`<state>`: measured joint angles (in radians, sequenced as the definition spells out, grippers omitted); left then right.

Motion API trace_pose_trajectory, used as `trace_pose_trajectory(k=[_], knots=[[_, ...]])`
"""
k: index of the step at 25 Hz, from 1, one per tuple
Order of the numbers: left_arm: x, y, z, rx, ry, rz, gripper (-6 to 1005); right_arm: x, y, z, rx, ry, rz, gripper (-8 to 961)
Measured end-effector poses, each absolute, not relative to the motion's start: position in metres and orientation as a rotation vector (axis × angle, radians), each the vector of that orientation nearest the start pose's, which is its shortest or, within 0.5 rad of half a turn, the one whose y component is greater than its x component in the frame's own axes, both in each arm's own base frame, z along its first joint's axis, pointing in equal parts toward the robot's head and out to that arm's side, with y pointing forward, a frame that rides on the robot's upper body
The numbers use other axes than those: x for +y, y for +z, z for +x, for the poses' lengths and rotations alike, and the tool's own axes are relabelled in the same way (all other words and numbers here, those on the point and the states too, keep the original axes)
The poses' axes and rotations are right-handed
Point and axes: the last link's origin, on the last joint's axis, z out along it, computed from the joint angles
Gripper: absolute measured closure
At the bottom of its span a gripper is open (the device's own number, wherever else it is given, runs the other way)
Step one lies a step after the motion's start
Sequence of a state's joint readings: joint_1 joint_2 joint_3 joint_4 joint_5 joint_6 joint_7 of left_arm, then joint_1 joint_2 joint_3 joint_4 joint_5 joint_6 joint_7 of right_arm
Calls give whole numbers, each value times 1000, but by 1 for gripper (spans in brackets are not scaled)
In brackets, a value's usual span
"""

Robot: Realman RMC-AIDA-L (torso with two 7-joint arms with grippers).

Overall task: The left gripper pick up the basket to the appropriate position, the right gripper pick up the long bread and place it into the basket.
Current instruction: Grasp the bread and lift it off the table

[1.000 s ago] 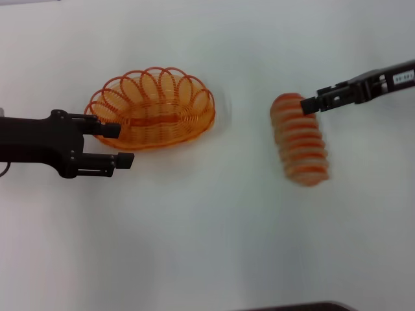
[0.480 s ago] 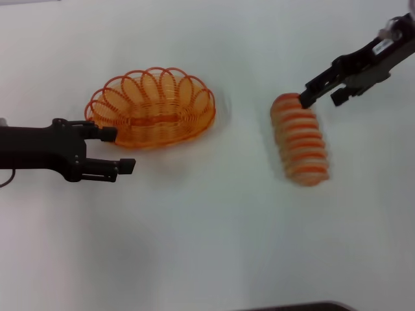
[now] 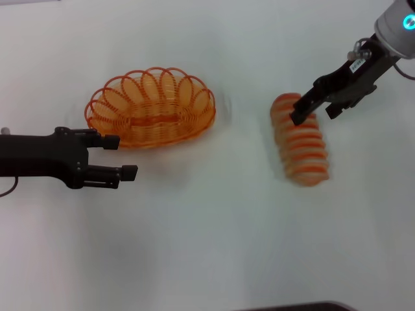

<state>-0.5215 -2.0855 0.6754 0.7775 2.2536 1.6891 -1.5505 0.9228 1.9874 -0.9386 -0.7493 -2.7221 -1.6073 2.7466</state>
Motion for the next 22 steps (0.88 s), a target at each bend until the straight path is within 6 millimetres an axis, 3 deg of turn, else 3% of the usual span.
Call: trace_pose_trajectory(k=[22], knots=[[305, -2, -277, -819, -436, -2891, 161, 409, -23, 202, 1512, -590, -2334, 77]])
